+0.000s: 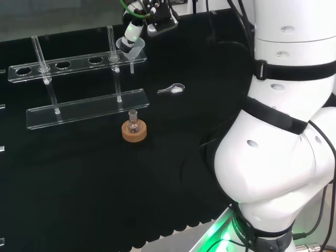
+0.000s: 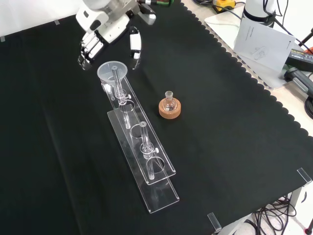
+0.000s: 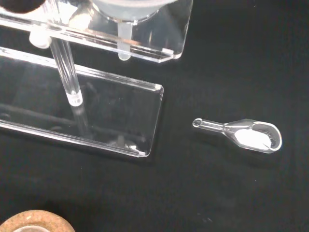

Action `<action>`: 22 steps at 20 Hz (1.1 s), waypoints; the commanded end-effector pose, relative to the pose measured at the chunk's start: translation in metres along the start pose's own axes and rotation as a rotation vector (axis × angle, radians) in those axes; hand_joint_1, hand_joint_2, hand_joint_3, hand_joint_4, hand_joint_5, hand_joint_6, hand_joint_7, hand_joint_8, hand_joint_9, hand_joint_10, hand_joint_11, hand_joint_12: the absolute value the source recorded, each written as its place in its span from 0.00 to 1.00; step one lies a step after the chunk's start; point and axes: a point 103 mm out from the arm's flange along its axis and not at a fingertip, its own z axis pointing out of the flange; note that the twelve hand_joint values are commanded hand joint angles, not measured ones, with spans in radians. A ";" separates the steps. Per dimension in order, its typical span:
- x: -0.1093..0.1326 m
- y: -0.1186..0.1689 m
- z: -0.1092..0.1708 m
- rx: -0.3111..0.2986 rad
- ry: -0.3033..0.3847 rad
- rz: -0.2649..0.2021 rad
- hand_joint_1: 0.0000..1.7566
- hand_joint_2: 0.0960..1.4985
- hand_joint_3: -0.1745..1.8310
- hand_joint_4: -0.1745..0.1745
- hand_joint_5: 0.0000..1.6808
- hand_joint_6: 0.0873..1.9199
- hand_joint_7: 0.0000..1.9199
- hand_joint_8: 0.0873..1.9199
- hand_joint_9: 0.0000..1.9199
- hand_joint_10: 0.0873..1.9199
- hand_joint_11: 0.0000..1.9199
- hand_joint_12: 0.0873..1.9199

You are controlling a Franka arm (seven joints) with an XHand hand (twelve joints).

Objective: Pick up the funnel from the transparent funnel stand.

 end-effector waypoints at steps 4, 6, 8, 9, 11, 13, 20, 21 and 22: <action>0.007 0.009 0.005 0.026 -0.017 -0.028 0.36 0.43 0.21 0.40 0.01 0.00 0.00 0.07 0.00 0.42 0.12 0.78; 0.008 0.010 0.006 0.028 -0.014 -0.030 0.36 0.43 0.21 0.40 0.01 0.00 0.00 0.07 0.00 0.42 0.12 0.78; 0.010 0.011 0.008 0.030 -0.017 -0.030 0.35 0.43 0.21 0.40 0.01 0.00 0.00 0.07 0.01 0.43 0.12 0.78; 0.010 0.012 0.008 0.031 -0.018 -0.030 0.35 0.43 0.21 0.40 0.01 0.00 0.00 0.07 0.01 0.43 0.13 0.78; -0.002 0.011 0.010 0.029 -0.007 -0.031 0.35 0.43 0.22 0.40 0.01 0.00 0.00 0.09 0.02 0.43 0.13 0.78; 0.001 0.013 0.010 0.034 -0.015 -0.025 0.35 0.42 0.22 0.40 0.01 0.00 0.00 0.10 0.02 0.43 0.13 0.78; 0.015 0.021 0.017 0.028 -0.014 -0.047 0.36 0.42 0.23 0.39 0.02 0.00 0.00 0.16 0.04 0.43 0.14 0.78; 0.016 0.022 0.017 0.026 -0.015 -0.049 0.35 0.42 0.23 0.39 0.02 0.00 0.00 0.17 0.05 0.43 0.14 0.77; 0.016 0.022 0.018 0.027 -0.015 -0.050 0.36 0.42 0.23 0.39 0.02 0.00 0.00 0.18 0.05 0.43 0.14 0.77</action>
